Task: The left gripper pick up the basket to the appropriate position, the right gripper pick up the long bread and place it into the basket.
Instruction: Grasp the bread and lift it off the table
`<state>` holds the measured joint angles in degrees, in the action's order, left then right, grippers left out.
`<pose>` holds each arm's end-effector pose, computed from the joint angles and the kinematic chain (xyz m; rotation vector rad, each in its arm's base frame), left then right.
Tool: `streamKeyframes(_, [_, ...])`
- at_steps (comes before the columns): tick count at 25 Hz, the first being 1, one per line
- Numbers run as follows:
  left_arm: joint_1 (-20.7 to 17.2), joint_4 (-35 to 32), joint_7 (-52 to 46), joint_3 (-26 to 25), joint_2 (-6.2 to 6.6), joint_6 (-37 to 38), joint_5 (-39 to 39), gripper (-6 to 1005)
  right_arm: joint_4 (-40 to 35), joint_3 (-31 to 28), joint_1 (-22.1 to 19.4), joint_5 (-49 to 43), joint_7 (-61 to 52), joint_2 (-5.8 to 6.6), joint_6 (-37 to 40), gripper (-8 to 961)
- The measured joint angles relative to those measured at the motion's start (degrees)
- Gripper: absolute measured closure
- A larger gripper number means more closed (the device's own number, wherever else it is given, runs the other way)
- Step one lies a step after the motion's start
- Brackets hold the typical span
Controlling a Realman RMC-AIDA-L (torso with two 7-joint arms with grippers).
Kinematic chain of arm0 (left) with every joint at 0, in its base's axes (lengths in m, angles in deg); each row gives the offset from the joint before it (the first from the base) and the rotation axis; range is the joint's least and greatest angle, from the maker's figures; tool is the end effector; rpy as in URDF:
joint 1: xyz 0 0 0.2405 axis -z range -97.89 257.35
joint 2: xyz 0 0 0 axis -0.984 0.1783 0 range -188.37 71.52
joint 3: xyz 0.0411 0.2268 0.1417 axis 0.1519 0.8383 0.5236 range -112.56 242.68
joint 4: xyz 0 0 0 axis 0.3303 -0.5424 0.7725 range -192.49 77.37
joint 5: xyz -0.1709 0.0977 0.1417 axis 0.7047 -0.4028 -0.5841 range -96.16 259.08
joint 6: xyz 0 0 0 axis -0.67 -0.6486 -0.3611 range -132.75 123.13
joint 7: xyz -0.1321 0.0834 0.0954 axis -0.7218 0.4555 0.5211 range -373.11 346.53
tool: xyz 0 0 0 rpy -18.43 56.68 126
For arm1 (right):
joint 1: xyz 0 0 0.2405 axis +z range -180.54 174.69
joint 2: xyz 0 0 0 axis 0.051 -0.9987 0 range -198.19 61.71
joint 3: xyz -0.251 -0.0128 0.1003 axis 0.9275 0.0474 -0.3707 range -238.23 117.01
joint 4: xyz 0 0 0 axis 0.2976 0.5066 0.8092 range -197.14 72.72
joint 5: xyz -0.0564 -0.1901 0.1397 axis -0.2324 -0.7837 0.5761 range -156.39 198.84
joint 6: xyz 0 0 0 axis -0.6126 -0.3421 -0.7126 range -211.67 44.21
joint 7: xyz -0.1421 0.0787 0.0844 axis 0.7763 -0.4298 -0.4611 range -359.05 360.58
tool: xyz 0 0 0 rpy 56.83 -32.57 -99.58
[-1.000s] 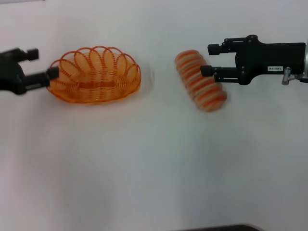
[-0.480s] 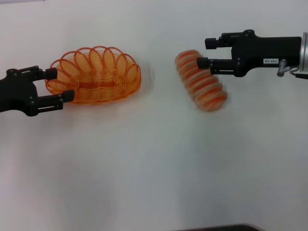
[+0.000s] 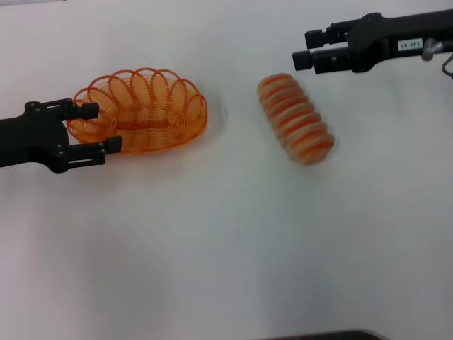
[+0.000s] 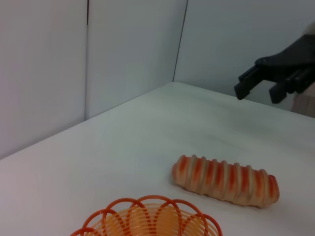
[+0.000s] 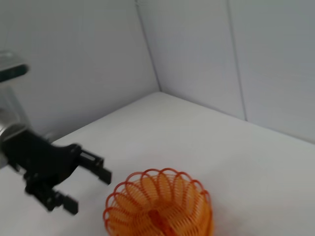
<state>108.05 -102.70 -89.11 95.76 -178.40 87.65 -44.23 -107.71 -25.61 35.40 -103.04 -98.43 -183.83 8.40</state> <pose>-0.3087 0.3643 -0.0130 -2.7056 -0.5467 -0.5167 0.2467 0.4230 0.0133 -2.7280 0.8051 0.5450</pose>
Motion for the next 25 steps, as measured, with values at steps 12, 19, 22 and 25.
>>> streamKeyframes(12, [-0.1, -0.33, 0.09, 0.07, 0.27, -0.03, -0.47, 236, -4.03, 1.47, 8.44, -16.99, -20.93, 1.75, 0.7, 310])
streamKeyframes(19, [-0.39, -0.31, 0.81, 0.06, 0.13, -0.09, -0.59, 236, -4.98, 4.91, 14.27, -29.09, -32.9, 1.08, 1.28, 310])
streamKeyframes(22, [-0.64, -0.34, 0.89, 0.06, 0.0, -0.09, -1.04, 236, -4.93, 8.86, 15.59, -31.78, -38.18, 0.35, 0.99, 310])
streamKeyframes(25, [-0.6, -0.31, 1.11, 0.06, -0.05, -0.17, -1.21, 236, -4.63, 11.2, 16.36, -32.55, -43.01, -0.11, 0.02, 310])
